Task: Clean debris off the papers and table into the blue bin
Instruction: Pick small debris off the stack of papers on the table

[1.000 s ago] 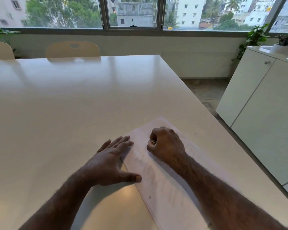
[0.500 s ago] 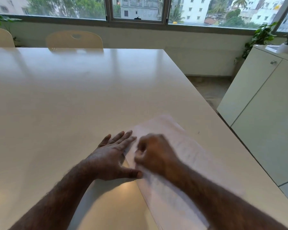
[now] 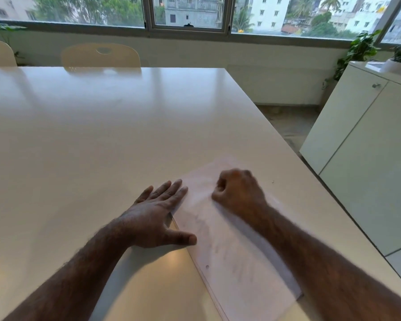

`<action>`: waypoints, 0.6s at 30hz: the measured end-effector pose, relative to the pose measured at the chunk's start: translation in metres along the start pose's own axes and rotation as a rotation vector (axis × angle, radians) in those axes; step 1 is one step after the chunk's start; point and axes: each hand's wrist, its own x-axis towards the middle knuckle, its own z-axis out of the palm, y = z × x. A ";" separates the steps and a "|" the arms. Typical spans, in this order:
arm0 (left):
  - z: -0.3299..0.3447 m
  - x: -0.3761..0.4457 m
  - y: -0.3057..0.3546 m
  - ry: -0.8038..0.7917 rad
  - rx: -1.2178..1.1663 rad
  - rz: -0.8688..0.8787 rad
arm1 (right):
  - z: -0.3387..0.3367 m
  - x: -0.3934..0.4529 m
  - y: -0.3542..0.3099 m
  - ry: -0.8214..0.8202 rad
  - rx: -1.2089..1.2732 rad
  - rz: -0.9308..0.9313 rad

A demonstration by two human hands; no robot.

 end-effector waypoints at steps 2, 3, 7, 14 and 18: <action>0.002 0.000 0.001 -0.011 0.009 -0.005 | 0.001 0.006 0.010 0.093 -0.092 0.050; 0.003 -0.001 0.001 -0.008 0.010 -0.005 | 0.006 -0.001 0.001 0.075 -0.076 0.003; 0.001 0.000 -0.001 0.003 0.004 -0.004 | 0.016 -0.024 -0.023 -0.080 0.045 -0.180; 0.005 -0.002 -0.001 -0.005 0.012 0.004 | 0.003 -0.008 -0.001 0.047 -0.048 -0.040; 0.003 0.000 -0.001 -0.010 0.002 -0.004 | 0.014 -0.034 -0.024 -0.069 0.015 -0.205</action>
